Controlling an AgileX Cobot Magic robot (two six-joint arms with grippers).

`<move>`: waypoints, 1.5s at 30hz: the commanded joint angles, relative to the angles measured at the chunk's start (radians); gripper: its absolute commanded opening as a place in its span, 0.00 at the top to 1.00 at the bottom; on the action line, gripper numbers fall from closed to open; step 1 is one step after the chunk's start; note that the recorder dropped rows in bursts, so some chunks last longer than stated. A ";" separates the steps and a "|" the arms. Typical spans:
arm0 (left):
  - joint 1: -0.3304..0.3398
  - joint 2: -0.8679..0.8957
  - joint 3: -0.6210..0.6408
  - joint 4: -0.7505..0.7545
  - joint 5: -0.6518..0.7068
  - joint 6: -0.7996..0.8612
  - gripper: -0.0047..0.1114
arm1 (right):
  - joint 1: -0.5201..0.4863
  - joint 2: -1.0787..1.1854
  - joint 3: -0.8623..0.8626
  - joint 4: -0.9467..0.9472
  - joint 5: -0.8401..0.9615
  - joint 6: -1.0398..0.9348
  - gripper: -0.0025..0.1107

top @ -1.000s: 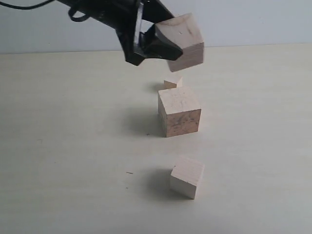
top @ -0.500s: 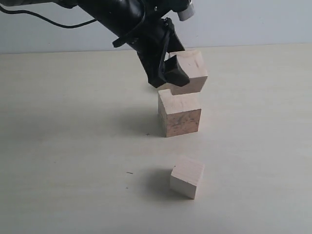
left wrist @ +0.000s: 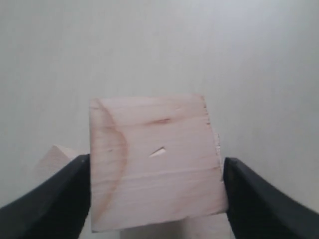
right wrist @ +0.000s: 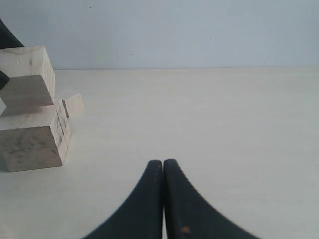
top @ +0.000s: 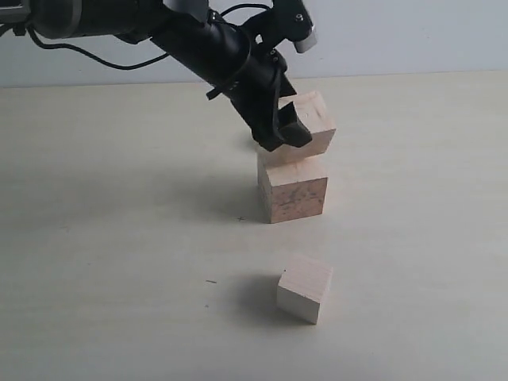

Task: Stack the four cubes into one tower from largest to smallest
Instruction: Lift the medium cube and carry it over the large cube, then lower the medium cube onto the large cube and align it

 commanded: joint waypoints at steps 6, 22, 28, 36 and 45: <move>0.146 -0.006 -0.008 -0.321 0.121 0.012 0.96 | -0.006 -0.006 0.002 -0.004 -0.008 0.002 0.98; 0.126 0.066 -0.008 -0.327 0.265 0.280 0.96 | -0.006 -0.006 0.002 -0.004 -0.008 0.002 0.98; 0.119 0.066 -0.008 -0.296 0.207 0.322 0.96 | -0.006 -0.006 0.002 -0.004 -0.008 0.002 0.98; 0.119 0.066 -0.008 -0.292 0.201 0.324 0.96 | -0.006 -0.006 0.002 -0.004 -0.002 0.002 0.98; 0.119 0.079 -0.008 -0.288 0.201 0.324 0.96 | -0.006 -0.006 0.002 -0.004 -0.002 0.002 0.98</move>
